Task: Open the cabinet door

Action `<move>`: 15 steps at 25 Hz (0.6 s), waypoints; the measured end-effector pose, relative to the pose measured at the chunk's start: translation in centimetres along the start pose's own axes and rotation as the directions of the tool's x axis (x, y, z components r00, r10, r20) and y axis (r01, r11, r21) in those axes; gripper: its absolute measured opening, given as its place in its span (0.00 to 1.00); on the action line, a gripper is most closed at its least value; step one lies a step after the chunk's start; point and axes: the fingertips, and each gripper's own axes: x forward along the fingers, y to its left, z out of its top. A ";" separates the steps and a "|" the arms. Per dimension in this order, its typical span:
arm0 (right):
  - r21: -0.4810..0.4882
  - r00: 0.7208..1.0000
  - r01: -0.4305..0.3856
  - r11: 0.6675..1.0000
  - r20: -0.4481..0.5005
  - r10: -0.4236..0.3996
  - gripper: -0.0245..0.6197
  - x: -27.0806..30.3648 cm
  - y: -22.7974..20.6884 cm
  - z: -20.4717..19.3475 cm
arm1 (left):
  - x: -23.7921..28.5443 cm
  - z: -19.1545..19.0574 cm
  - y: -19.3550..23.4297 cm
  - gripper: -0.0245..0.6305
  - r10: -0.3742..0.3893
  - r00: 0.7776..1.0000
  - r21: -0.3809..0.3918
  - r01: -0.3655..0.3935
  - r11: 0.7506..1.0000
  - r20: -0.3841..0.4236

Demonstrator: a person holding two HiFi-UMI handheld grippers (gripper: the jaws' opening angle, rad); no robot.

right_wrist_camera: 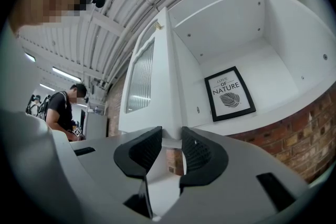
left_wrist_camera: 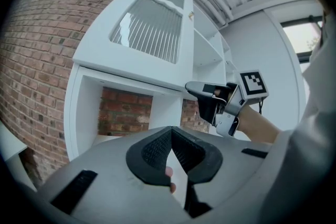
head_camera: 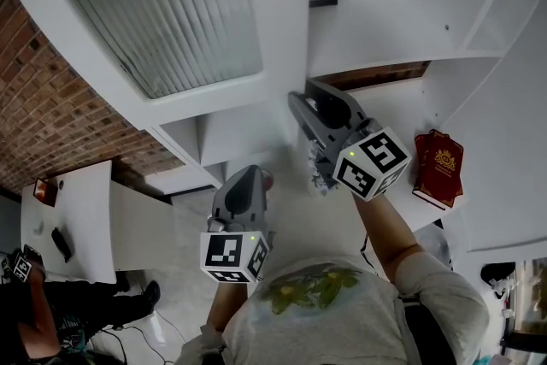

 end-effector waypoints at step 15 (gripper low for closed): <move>-0.071 1.000 0.020 0.997 -0.020 -0.022 0.22 -1.7 1.5 0.2 | -0.3 0.0 -1.2 0.05 -0.017 1.000 0.009 0.017 1.000 -0.002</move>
